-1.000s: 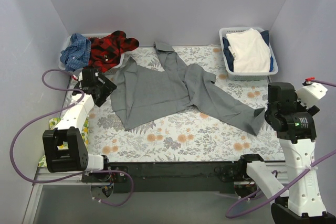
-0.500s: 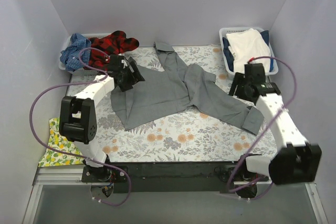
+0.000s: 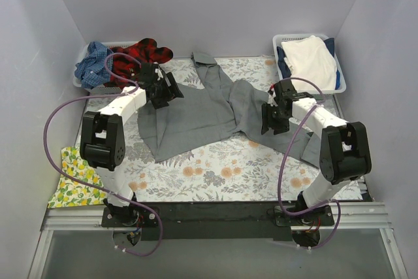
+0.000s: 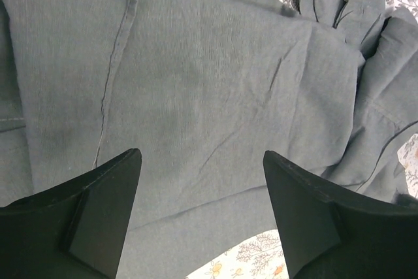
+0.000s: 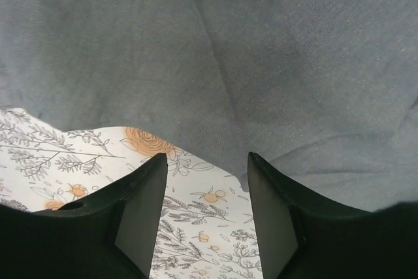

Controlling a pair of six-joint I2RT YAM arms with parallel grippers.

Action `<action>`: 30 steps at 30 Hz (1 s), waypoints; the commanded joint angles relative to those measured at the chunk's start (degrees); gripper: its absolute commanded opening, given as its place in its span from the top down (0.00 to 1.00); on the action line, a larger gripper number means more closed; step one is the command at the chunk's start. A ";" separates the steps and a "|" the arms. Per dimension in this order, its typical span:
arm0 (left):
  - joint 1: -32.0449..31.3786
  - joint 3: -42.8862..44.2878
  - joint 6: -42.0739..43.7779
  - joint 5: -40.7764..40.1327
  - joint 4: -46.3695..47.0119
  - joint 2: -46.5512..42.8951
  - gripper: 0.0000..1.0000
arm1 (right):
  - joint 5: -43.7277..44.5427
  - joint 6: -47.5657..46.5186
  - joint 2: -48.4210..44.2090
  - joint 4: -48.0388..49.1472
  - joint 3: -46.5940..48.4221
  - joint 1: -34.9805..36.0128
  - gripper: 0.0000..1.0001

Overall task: Fold and stack the long sleeve shirts
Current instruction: Flatten the shirt out

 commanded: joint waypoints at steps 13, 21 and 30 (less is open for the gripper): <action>-0.38 9.36 5.15 -12.02 -4.80 7.92 0.24 | 2.22 9.52 -5.55 -7.93 -15.90 -2.76 0.46; -0.38 14.10 6.99 -15.54 -6.03 9.24 0.23 | 2.39 12.24 -11.78 -11.09 -21.61 -8.83 0.49; -0.73 16.48 9.01 -13.01 -6.29 11.53 0.21 | 0.89 16.38 -21.72 -13.56 -28.57 -21.05 0.53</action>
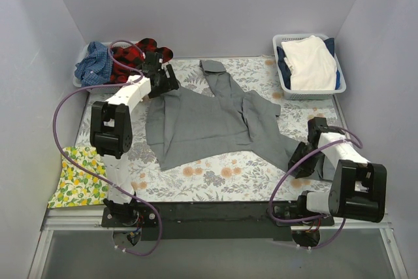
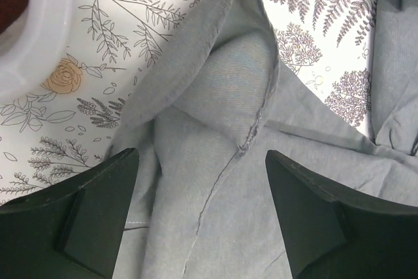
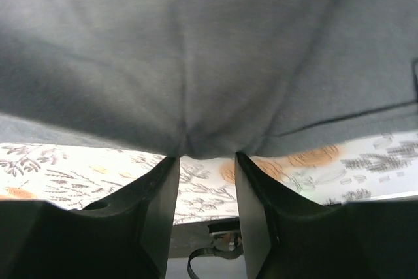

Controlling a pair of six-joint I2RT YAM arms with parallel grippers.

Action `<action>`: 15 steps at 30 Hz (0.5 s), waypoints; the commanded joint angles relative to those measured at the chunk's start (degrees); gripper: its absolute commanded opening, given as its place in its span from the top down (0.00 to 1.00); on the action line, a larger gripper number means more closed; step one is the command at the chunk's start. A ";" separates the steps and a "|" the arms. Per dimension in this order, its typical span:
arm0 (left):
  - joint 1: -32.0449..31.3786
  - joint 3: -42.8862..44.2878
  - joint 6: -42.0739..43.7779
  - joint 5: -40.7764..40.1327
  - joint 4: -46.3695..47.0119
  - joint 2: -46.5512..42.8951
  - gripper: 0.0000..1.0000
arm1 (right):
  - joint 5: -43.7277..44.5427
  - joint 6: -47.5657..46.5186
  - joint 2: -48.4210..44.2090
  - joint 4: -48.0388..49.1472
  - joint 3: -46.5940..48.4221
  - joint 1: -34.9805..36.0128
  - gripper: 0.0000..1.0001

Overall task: Fold and stack the long sleeve shirts
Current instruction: Flatten the shirt out

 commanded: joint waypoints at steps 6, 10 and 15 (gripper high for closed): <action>-3.47 1.22 4.54 5.99 1.93 1.28 0.21 | -0.05 2.50 -4.60 -4.45 -1.86 -3.37 0.55; -5.41 2.71 4.64 3.71 1.42 2.94 0.21 | 0.57 2.33 -5.22 -4.54 -0.98 -3.29 0.55; -5.94 8.77 4.28 -6.62 -2.71 8.04 0.22 | 1.98 2.15 -6.97 -5.59 1.47 -3.37 0.55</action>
